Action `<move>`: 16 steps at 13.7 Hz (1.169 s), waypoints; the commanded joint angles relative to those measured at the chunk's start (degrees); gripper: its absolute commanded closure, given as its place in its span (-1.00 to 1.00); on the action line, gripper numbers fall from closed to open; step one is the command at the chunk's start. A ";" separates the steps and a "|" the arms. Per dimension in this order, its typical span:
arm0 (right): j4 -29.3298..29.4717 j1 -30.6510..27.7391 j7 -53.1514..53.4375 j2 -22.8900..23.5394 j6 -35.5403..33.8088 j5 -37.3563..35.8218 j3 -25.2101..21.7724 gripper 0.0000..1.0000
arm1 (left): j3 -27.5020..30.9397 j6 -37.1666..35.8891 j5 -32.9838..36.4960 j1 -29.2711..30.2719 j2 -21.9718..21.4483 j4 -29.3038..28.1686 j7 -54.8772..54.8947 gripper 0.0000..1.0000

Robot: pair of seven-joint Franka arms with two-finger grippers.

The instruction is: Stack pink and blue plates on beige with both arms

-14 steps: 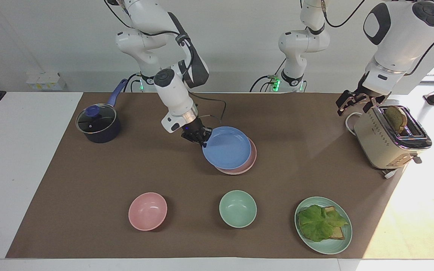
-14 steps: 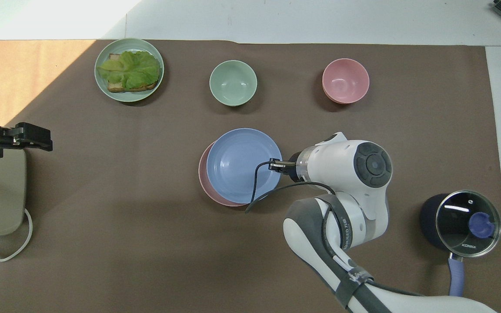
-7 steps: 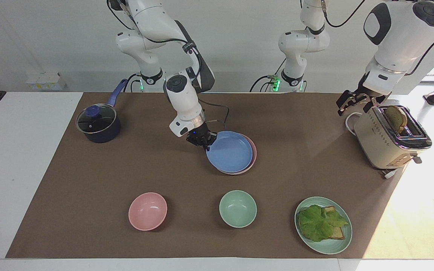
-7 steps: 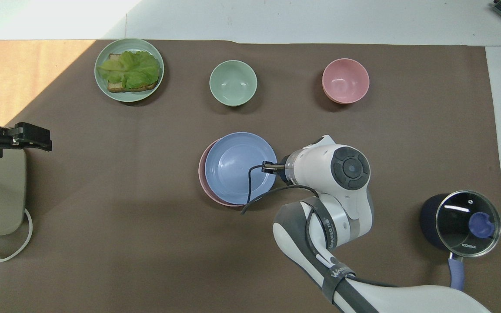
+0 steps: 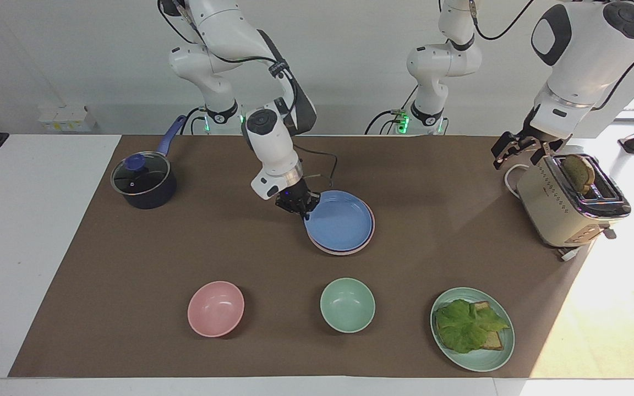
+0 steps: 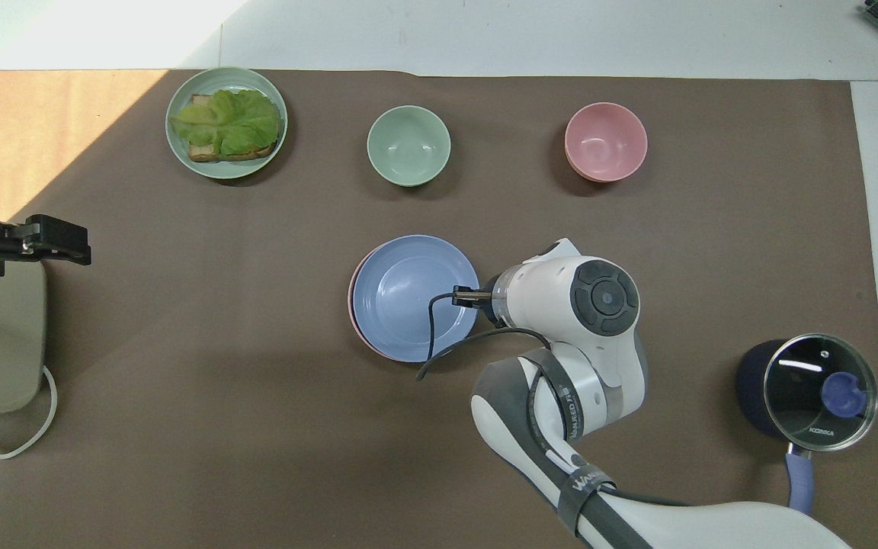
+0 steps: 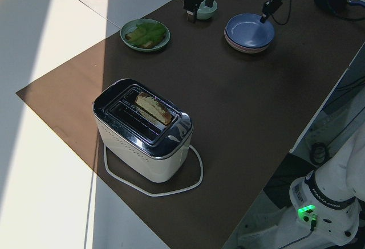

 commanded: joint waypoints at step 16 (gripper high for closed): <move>4.67 -15.44 0.16 -10.98 -12.40 -13.00 -1.43 -1.00 | -0.46 -0.72 0.42 0.73 -0.18 0.29 0.02 -1.00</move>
